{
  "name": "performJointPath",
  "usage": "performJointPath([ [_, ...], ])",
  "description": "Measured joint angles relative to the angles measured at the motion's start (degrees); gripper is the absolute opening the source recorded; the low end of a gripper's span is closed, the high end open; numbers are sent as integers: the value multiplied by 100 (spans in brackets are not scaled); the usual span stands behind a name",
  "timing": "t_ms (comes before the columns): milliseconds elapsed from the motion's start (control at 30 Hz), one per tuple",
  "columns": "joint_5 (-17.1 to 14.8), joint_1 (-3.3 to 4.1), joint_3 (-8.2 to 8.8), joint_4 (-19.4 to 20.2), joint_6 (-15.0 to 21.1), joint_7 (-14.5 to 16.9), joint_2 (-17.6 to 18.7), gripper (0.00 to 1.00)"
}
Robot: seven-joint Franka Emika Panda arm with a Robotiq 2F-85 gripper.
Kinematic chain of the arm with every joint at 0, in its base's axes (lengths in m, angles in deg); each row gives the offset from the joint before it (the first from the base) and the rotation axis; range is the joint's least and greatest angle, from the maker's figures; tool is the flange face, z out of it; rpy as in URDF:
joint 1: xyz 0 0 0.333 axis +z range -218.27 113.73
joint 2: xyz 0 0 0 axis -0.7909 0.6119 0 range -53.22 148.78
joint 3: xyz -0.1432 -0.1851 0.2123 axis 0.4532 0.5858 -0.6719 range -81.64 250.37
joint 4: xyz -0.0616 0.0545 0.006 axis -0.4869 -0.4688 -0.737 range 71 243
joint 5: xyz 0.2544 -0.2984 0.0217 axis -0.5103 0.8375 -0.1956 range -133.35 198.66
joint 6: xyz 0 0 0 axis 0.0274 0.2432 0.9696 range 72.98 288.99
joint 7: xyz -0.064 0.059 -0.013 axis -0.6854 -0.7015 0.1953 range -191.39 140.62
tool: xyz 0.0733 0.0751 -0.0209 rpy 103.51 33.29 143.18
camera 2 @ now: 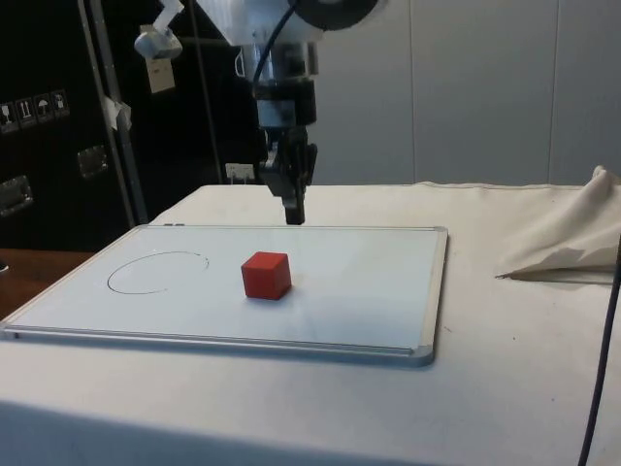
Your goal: Push the cube into the marked area.
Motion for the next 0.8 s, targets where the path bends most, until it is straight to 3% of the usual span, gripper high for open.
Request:
performJointPath([
  [267, -6, 0, -40, 80, 292, -34, 229, 0],
  [800, -11, -29, -11, -155, 1152, 34, 1186, 0],
])
